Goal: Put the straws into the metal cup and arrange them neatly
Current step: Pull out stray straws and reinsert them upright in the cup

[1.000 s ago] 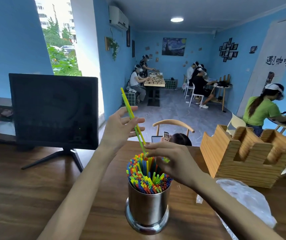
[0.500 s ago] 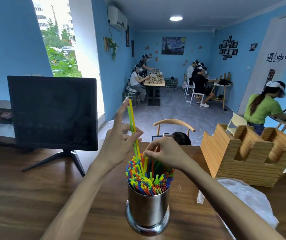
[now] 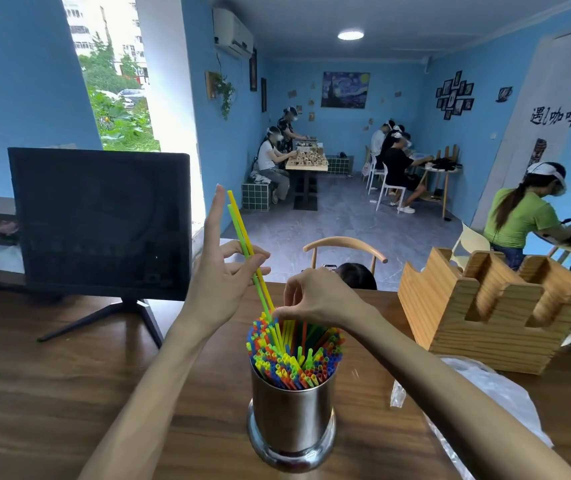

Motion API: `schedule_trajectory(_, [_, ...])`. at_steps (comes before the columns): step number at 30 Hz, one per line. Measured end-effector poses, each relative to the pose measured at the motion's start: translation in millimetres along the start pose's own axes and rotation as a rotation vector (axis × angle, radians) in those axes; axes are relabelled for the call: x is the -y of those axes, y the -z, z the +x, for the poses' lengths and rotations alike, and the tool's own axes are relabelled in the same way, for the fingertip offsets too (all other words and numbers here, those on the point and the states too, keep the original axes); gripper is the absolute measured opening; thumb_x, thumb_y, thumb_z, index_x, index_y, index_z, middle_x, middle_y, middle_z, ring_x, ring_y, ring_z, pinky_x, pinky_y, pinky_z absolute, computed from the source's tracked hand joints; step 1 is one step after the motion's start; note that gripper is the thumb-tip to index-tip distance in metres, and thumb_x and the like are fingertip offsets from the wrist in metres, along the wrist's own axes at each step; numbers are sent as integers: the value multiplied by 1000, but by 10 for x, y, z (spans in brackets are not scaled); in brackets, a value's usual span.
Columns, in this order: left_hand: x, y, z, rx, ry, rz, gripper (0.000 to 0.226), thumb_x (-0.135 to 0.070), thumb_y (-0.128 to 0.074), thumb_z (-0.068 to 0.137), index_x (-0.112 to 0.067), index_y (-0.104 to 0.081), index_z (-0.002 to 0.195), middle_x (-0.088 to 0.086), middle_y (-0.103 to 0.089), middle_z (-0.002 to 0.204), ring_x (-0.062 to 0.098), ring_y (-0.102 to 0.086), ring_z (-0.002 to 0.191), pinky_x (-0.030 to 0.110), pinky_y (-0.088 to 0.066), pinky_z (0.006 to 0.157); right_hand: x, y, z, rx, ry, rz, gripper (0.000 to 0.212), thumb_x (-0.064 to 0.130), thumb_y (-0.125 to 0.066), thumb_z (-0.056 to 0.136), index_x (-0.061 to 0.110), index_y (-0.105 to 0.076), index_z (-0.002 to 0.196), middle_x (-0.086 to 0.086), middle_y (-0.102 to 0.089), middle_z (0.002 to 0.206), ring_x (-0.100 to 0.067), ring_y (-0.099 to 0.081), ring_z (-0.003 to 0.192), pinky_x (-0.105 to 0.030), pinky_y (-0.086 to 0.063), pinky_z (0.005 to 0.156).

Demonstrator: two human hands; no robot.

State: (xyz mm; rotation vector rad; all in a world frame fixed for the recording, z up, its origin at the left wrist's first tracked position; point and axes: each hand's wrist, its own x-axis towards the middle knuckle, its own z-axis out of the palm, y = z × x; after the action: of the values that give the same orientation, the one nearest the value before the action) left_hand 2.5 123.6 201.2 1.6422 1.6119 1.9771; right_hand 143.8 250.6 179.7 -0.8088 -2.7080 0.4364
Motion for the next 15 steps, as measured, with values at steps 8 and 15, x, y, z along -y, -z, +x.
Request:
schedule_trajectory(8, [-65,48,-46,-31,82,-24,102,-4,-72,92,-53,-10,156,-26,-72,91,20,-77,78,36,-64,78,35,26,60,71,35,-26,34,48,-78,84,16,-77,94,6,-68,84,-11,-64,81,-20,-49,65])
schedule_trajectory(15, [-37,65,-63,-29,102,-45,103,-3,-72,91,-53,-9,155,-40,-67,87,16,-77,80,40,-63,81,27,14,17,200,125,-107,28,38,-62,100,15,-65,116,-3,-66,113,-14,-57,95,-24,-45,76])
